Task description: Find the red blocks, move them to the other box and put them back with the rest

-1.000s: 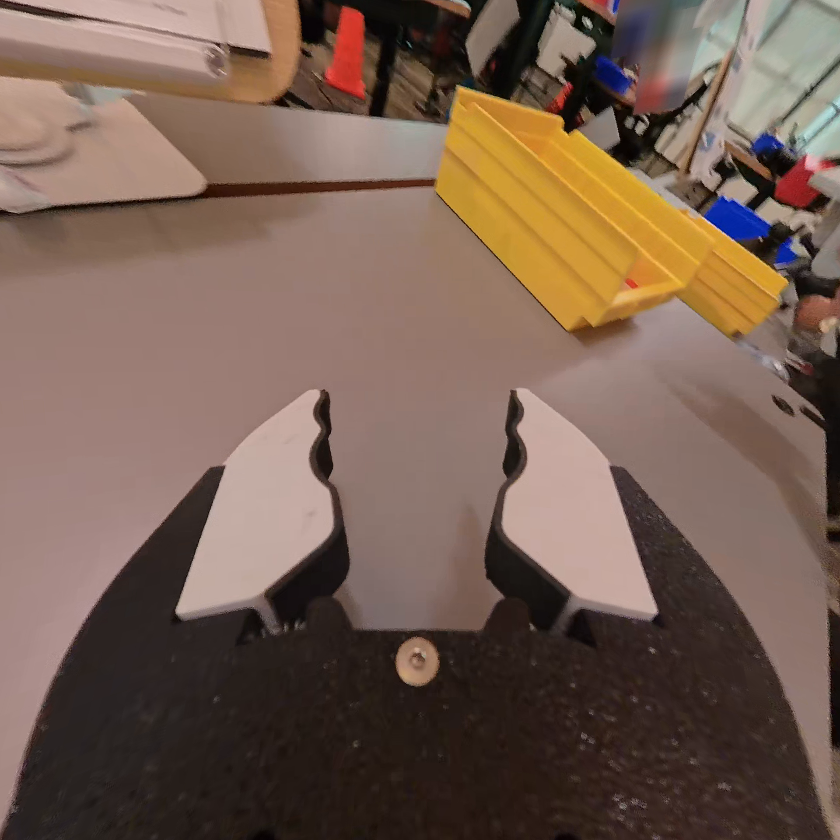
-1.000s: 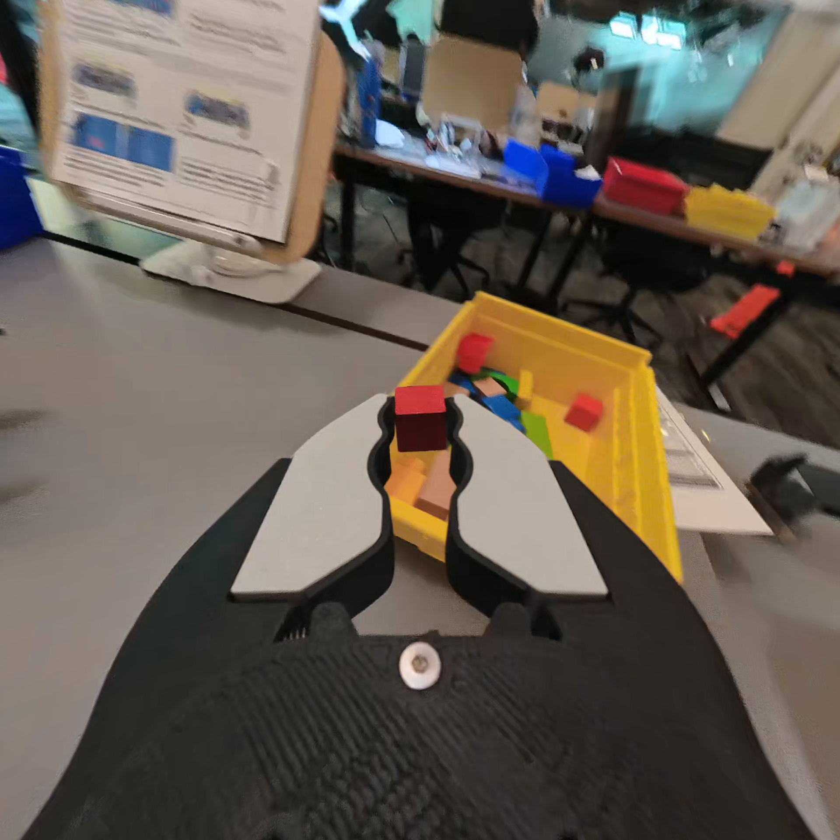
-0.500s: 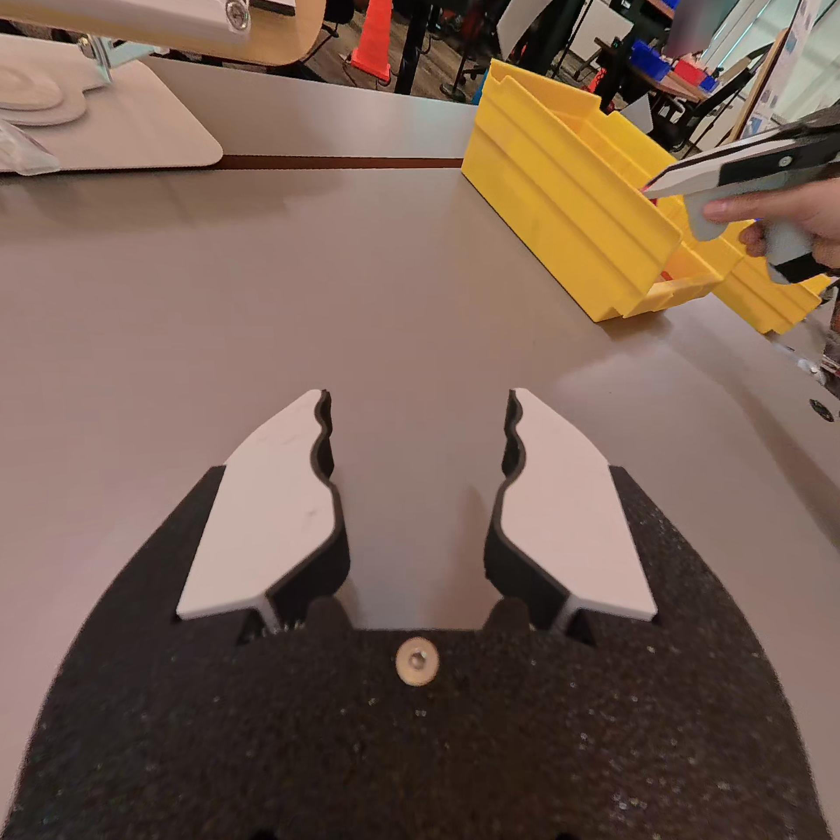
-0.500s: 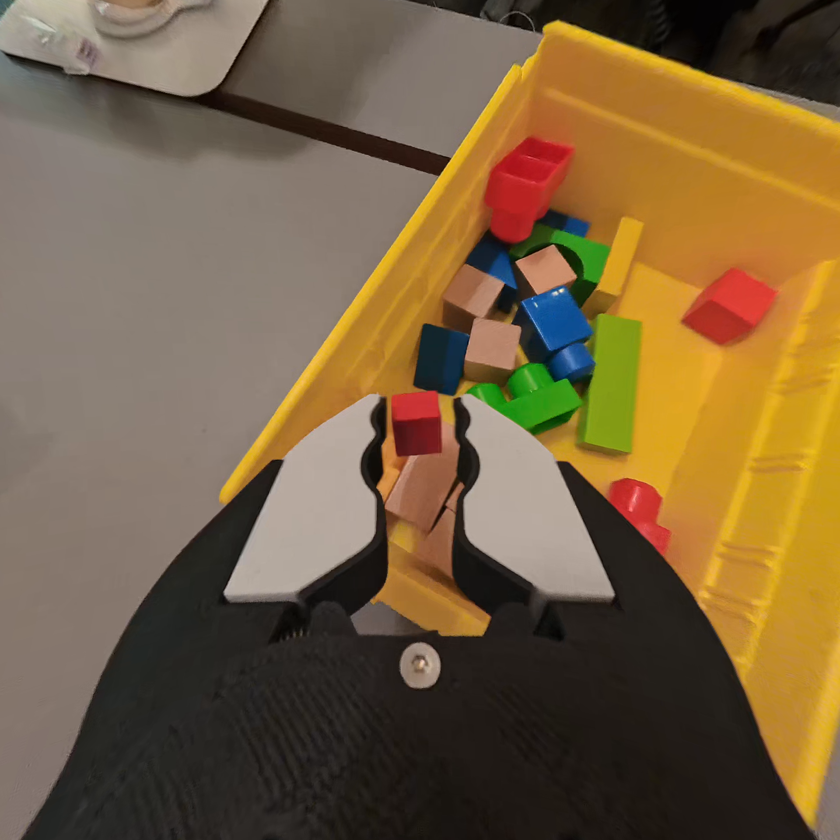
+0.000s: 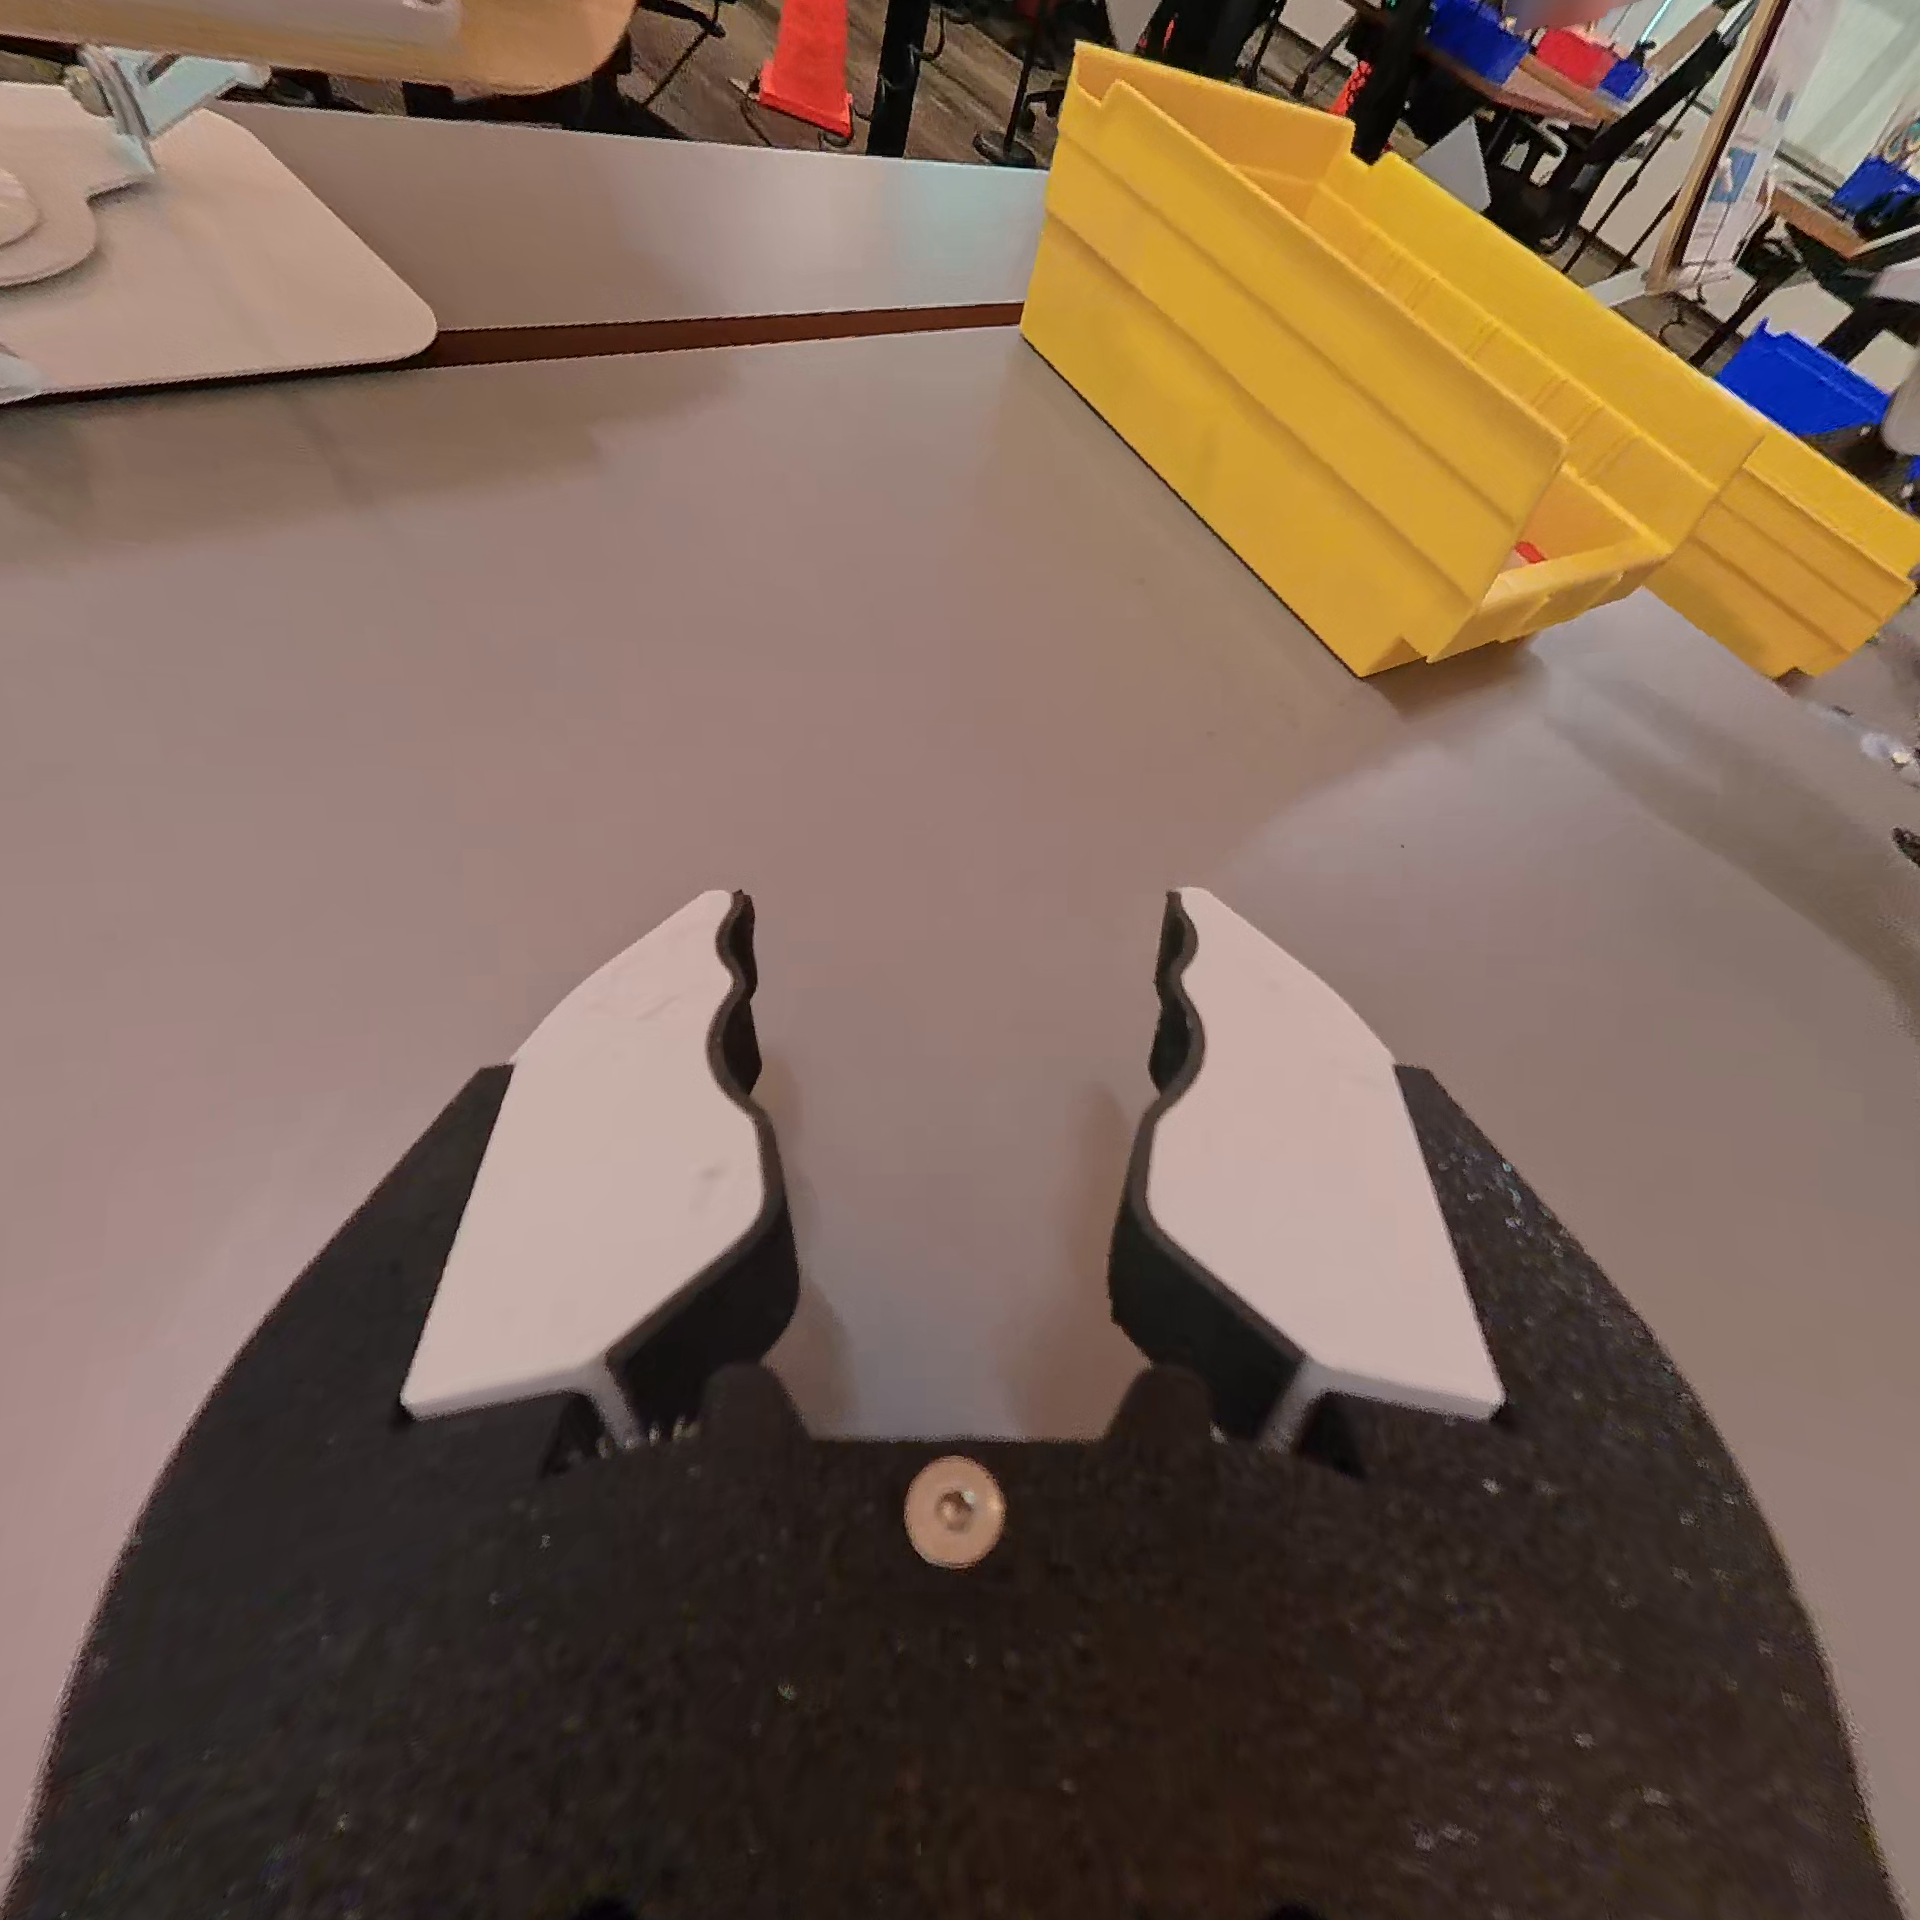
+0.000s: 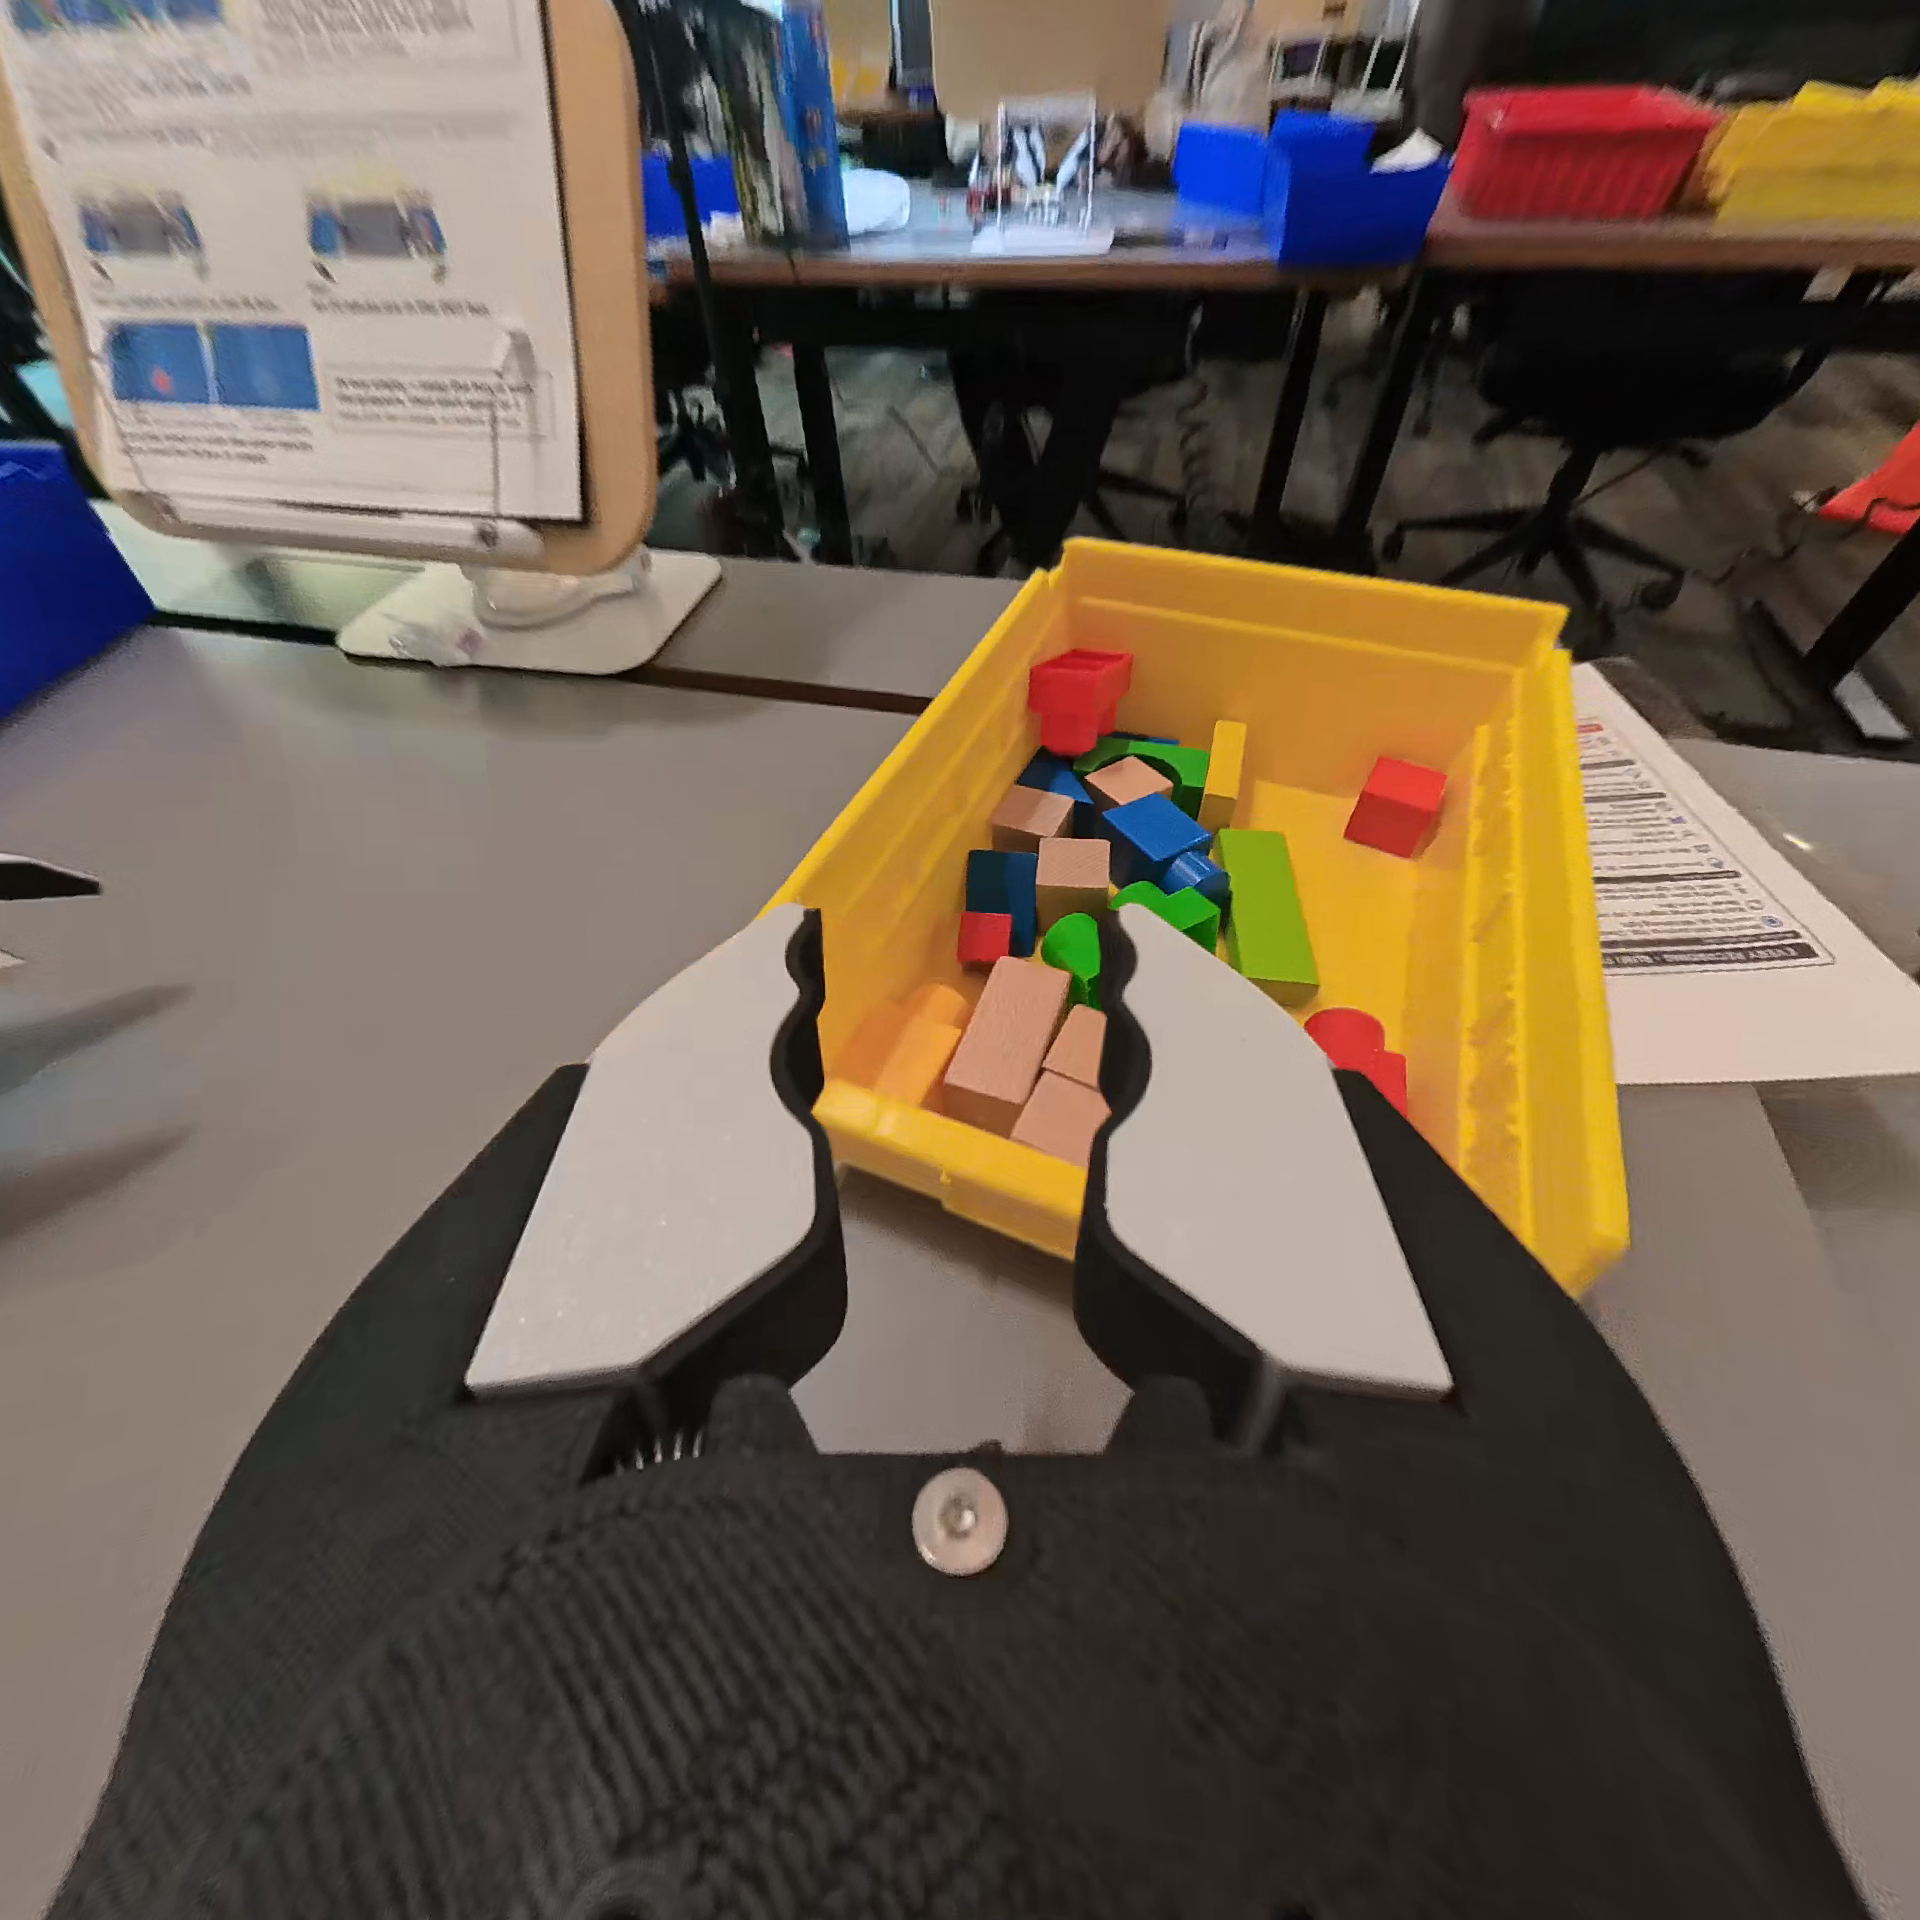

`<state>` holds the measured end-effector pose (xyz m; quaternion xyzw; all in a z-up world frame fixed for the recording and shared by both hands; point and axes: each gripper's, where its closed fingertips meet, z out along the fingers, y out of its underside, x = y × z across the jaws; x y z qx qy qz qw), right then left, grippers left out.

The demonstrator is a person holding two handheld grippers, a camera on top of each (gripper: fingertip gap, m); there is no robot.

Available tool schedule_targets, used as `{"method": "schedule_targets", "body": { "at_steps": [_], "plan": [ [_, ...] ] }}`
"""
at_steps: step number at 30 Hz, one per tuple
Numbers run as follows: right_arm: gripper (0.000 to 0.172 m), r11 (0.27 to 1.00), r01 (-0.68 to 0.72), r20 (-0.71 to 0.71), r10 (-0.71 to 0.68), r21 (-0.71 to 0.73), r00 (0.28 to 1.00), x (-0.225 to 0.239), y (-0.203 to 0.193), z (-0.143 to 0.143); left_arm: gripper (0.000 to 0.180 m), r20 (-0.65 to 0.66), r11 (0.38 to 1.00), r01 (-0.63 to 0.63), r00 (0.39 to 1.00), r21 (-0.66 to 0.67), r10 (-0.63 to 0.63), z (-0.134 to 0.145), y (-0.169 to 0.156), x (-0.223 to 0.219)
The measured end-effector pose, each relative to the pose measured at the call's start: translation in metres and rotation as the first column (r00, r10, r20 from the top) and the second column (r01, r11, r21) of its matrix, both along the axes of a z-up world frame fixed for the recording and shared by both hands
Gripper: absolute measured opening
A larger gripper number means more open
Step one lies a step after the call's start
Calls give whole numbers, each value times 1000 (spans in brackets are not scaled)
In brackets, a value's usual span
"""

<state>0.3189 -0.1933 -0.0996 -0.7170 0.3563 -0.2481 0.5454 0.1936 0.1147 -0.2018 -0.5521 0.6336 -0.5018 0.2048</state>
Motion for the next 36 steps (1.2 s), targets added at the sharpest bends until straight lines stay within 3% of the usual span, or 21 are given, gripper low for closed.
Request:
{"method": "schedule_targets", "body": {
  "at_steps": [6, 11, 17, 24, 30, 36],
  "plan": [
    [51, 999, 44, 122, -47, 23, 991, -45, -19, 11, 75, 5, 998, 55, 998, 19, -55, -5, -20, 2],
    [47, 996, 86, 217, -88, 19, 972, -46, -38, 19, 82, -43, 991, 129, 991, 35, -128, 1, -59, 7],
    [47, 997, 74, 225, -80, 37, 971, -49, -46, 23, 89, -43, 974, 207, 978, 92, -203, 36, -111, 24],
    [47, 997, 65, 221, -72, 37, 973, -51, -56, 22, 93, -139, 944, 326, 934, -51, -330, 70, -188, 56],
    [46, 995, 99, 221, -100, 14, 970, -53, -75, 19, 92, -190, 975, 221, 958, 19, -214, 97, -206, 133],
    [46, 993, 109, 213, -116, 44, 970, -53, -86, 19, 92, -376, 984, 137, 923, 117, -84, 80, -211, 203]
  ]
}}
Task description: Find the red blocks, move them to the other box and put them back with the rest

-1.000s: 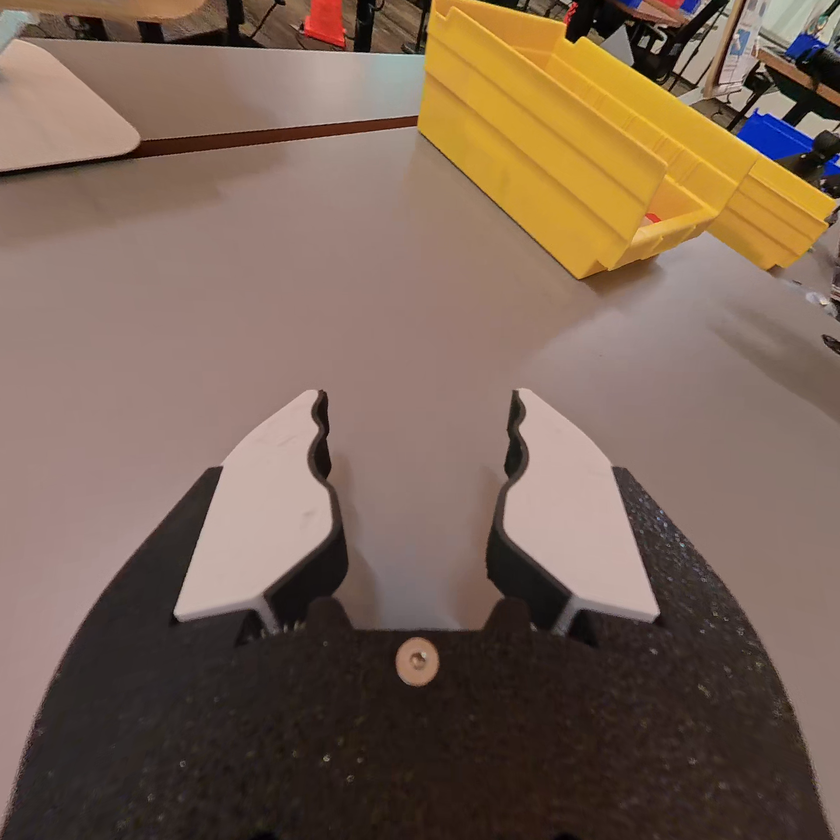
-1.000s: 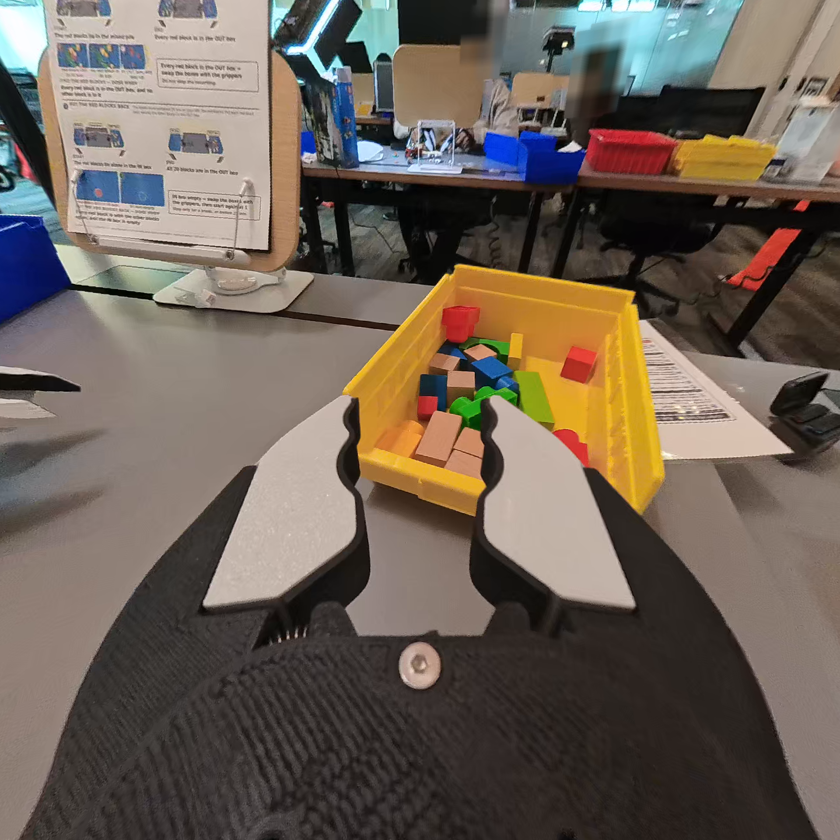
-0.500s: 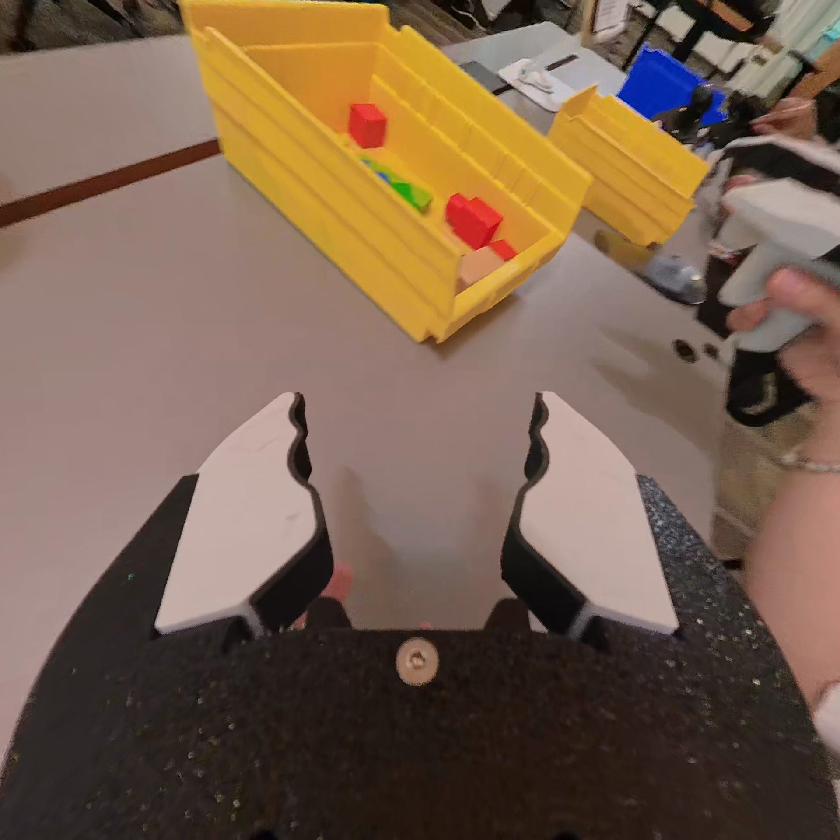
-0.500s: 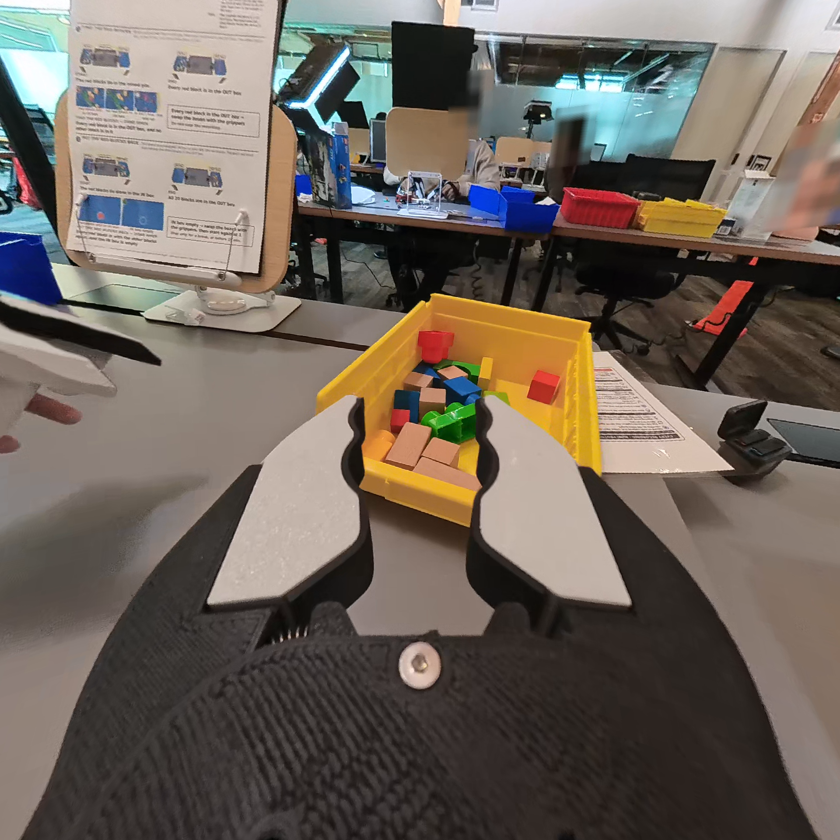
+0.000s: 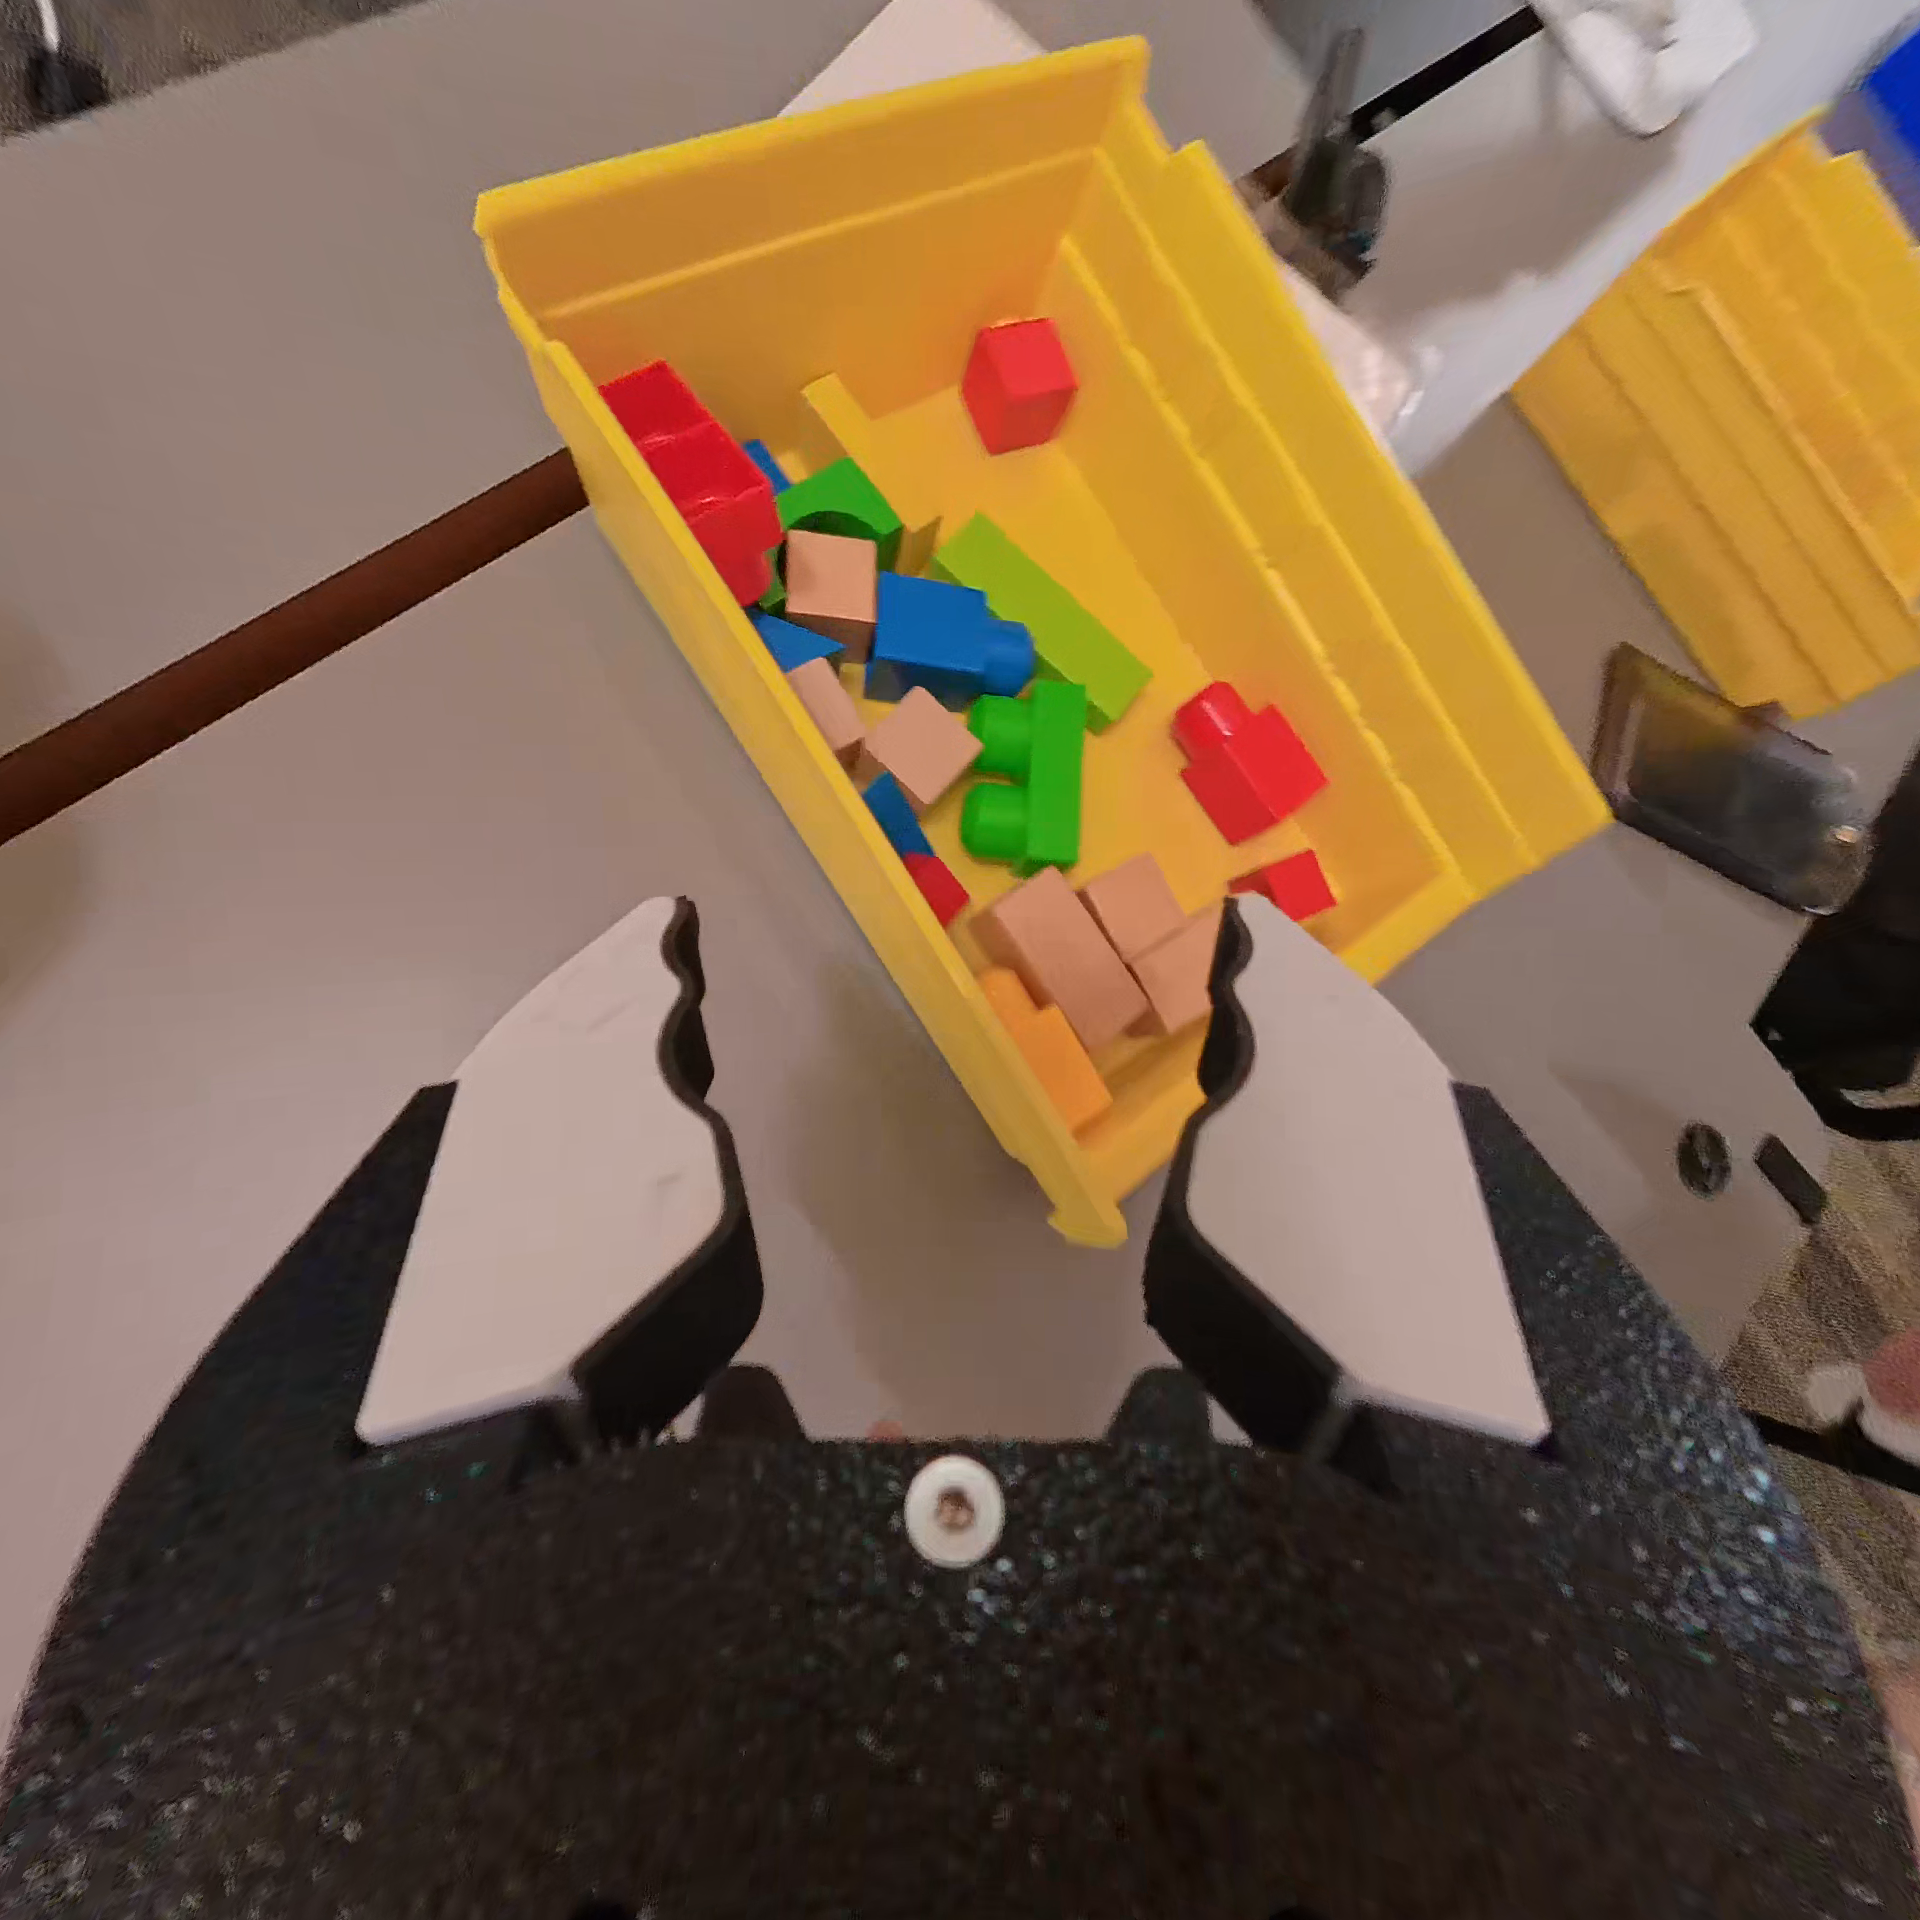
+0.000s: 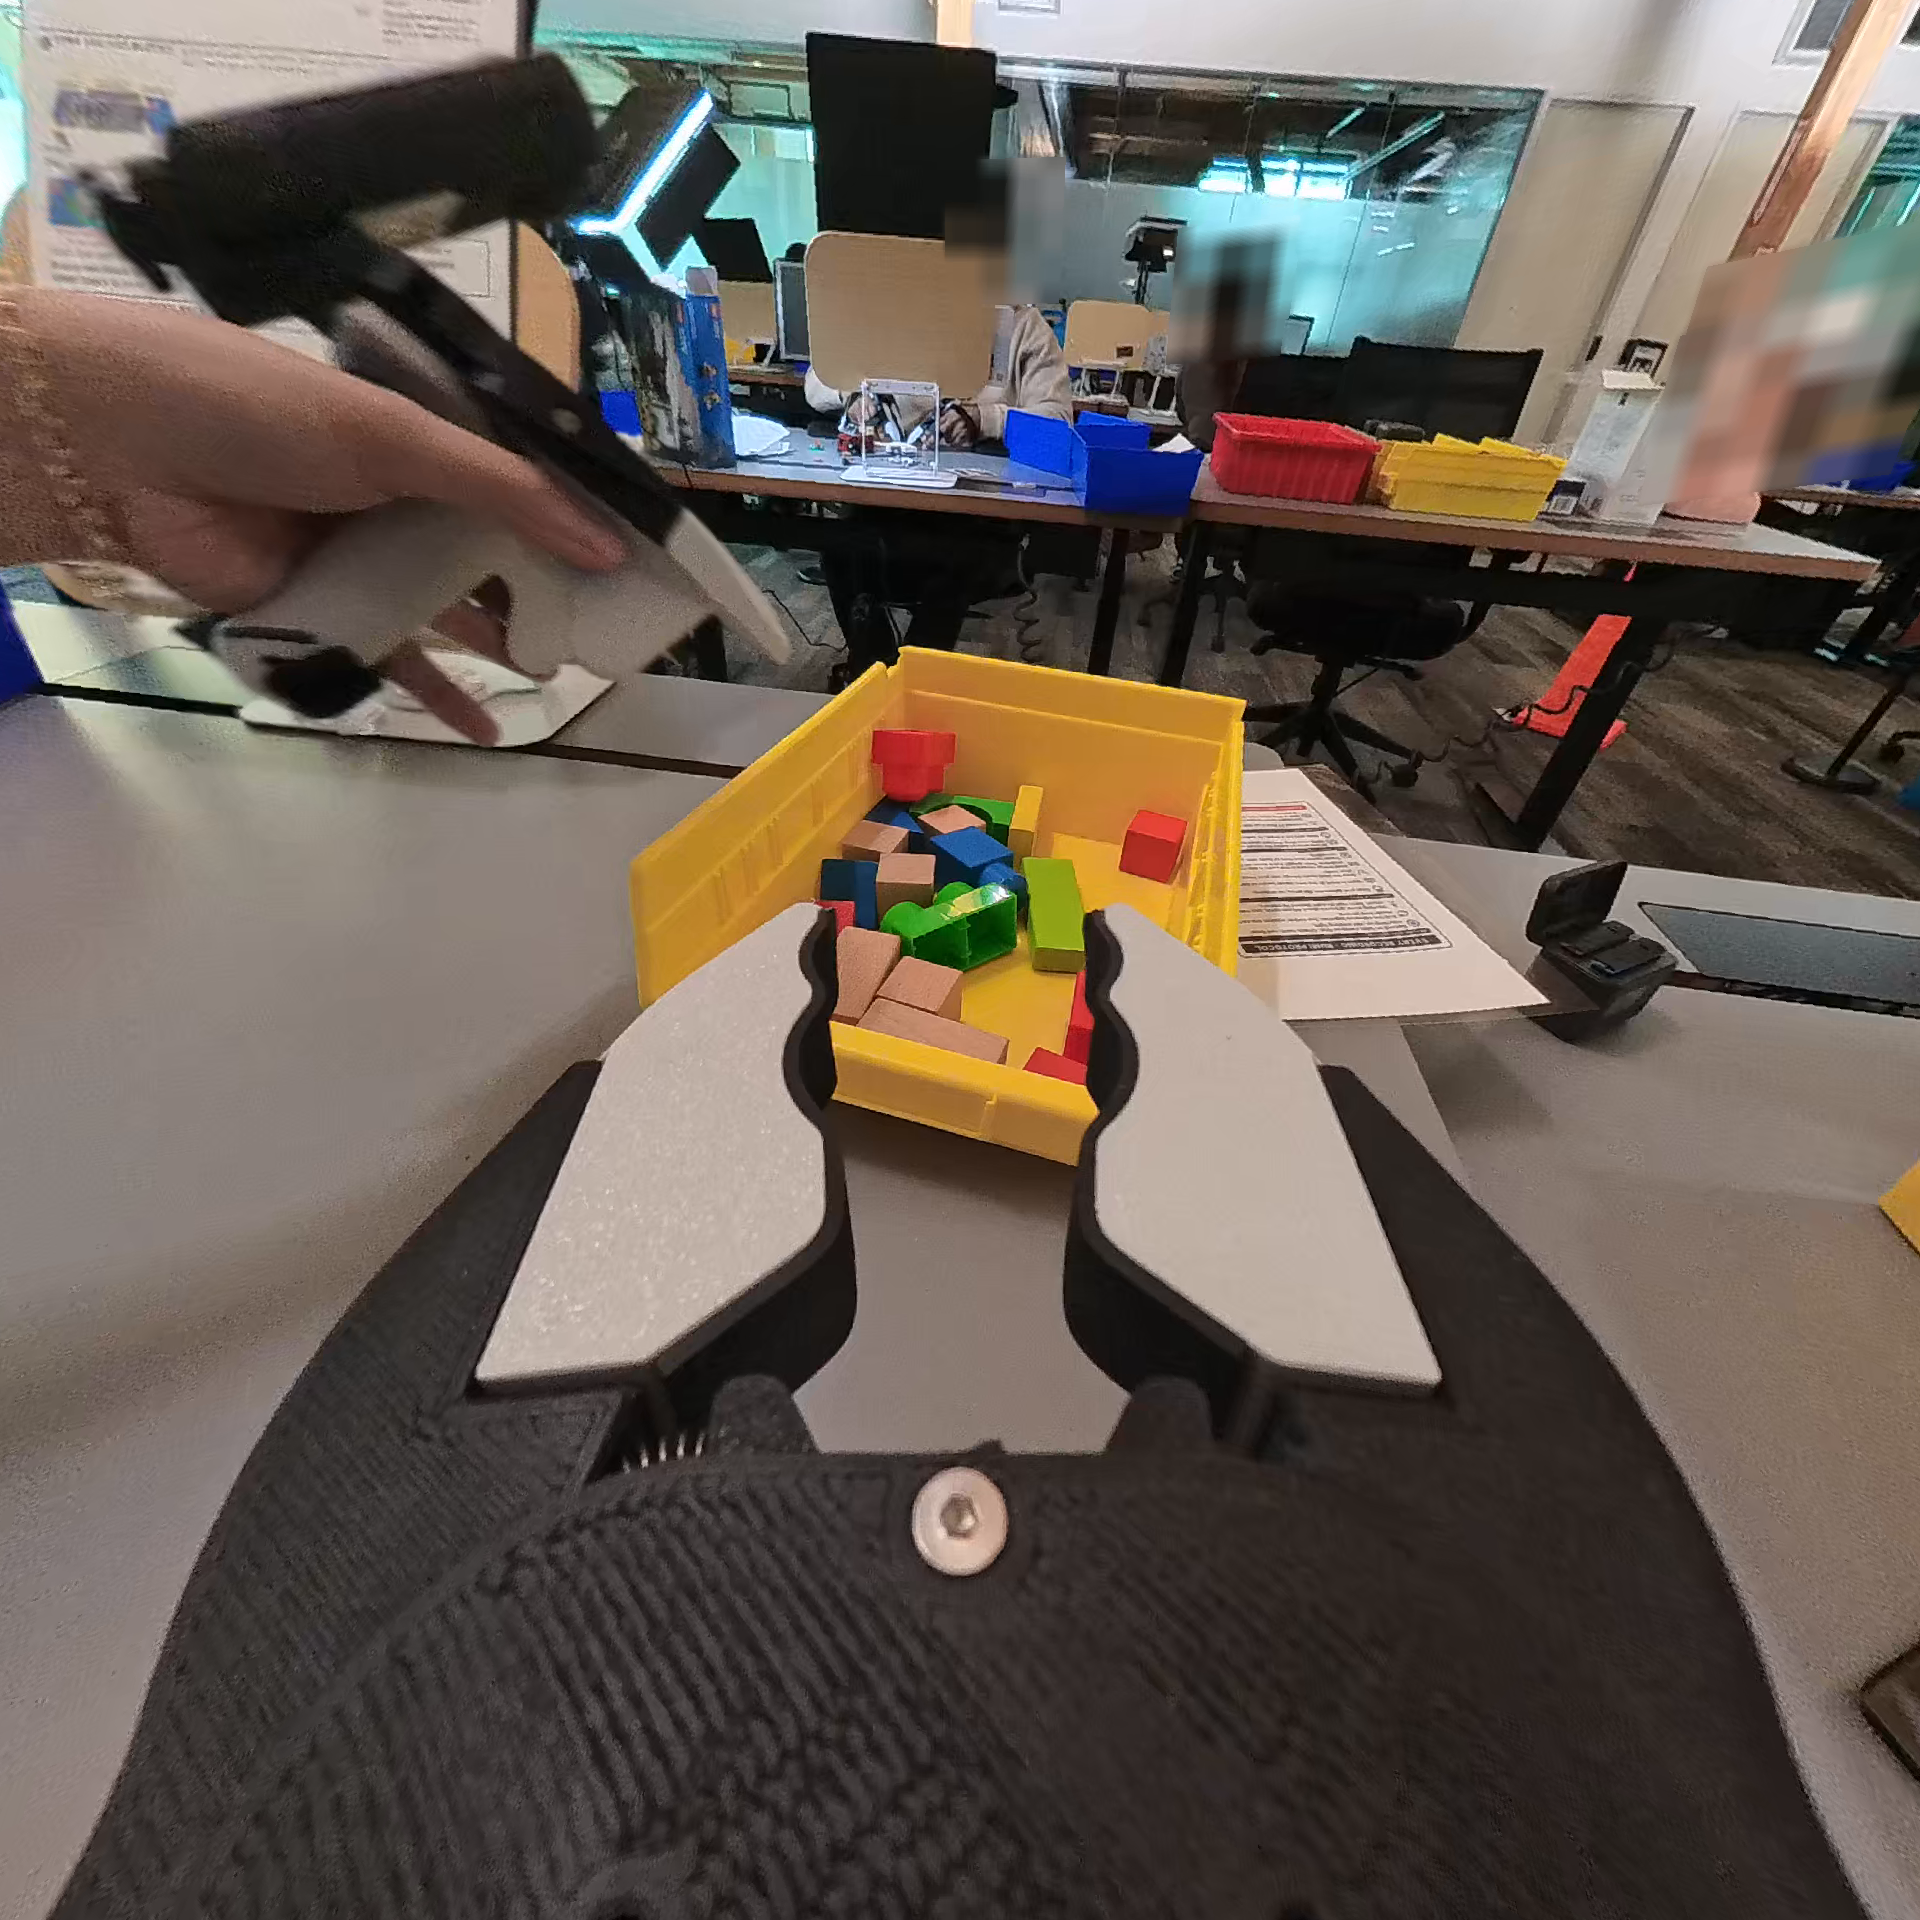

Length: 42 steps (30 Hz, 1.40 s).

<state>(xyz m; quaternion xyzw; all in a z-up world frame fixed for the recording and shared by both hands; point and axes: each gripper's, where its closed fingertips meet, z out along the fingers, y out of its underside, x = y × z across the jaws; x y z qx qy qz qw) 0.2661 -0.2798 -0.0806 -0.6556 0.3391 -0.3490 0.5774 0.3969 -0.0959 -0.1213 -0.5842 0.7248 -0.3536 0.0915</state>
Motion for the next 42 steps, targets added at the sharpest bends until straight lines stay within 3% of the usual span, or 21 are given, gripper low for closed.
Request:
{"method": "schedule_targets", "body": {
  "at_steps": [4, 8, 14, 17, 20, 27, 33, 42],
  "plan": [
    [46, 1000, 0, -7, 0, -11, 1000, 2, -1, -3, 88, -162, 998, -55, 985, 35, 60, -34, -9, 24],
    [46, 1000, -16, -23, 16, -19, 1000, 4, 0, -10, 80, -215, 970, -106, 964, 220, 155, -69, 5, 43],
    [46, 999, -32, -42, 32, -1, 999, 9, 2, -17, 44, -272, 949, -160, 933, 271, 235, -103, 8, 53],
    [46, 999, -41, -57, 41, -2, 998, 12, 4, -23, 15, -274, 954, -165, 933, 251, 234, -105, 0, 57],
    [46, 999, -43, -69, 42, -10, 997, 14, 5, -27, 9, -228, 930, -174, 940, 323, 255, -106, 5, 61],
    [46, 1000, -24, -64, 23, -18, 998, 14, -2, -28, 6, -166, 934, -224, 946, 278, 277, -106, 10, 67],
    [44, 1000, 16, -73, -14, 25, 997, 14, -13, -26, 5, -213, 946, -251, 932, 205, 293, -105, 14, 61],
    [44, 1000, 12, -36, -13, -16, 999, 6, -8, -15, 6, -244, 992, -44, 967, 117, 71, -78, 48, 17]
  ]
}}
